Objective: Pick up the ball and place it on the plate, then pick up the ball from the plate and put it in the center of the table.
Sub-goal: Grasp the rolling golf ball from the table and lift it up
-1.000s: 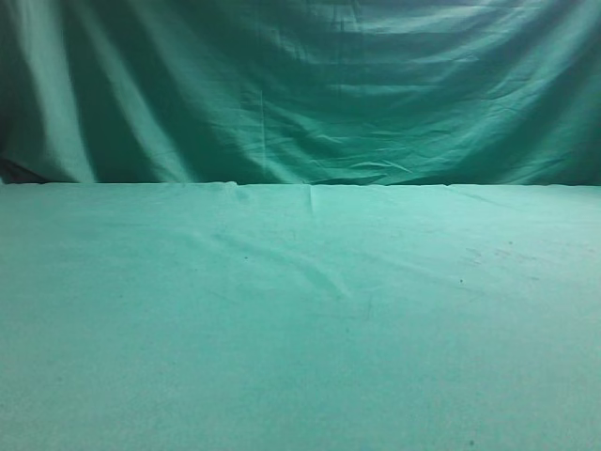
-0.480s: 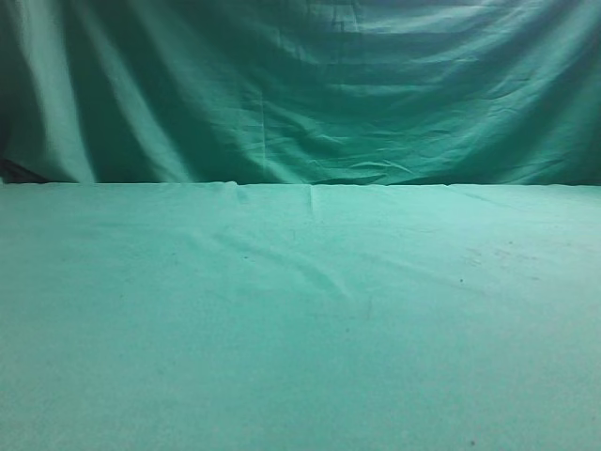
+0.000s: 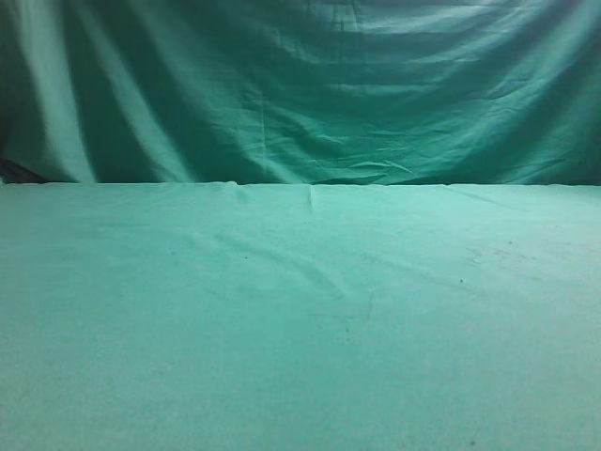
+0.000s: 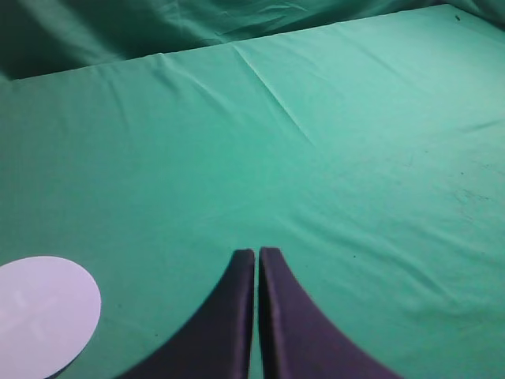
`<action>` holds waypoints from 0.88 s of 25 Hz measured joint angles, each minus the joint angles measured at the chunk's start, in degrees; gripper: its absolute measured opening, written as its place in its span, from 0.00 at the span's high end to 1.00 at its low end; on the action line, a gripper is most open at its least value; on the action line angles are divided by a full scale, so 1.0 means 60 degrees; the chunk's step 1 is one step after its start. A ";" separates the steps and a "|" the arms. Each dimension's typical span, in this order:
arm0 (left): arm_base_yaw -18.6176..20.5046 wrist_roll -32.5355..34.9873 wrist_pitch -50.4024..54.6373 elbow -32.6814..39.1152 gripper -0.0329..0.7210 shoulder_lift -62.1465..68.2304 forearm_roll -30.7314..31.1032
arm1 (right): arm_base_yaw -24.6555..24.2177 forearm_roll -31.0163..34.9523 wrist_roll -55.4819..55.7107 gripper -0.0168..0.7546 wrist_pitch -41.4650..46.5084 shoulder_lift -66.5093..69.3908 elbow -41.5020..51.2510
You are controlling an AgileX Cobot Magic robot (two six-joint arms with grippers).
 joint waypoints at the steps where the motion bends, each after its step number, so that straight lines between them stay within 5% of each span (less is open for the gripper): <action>1: 0.0000 0.0000 0.0014 0.0000 0.96 0.0000 0.0000 | 0.0000 0.0000 0.0023 0.29 -0.0093 0.0162 0.0000; 22: 0.0000 0.0057 0.0105 0.0000 0.96 0.0000 0.0000 | 0.0000 0.0000 0.0087 0.29 -0.0780 0.1844 -0.0039</action>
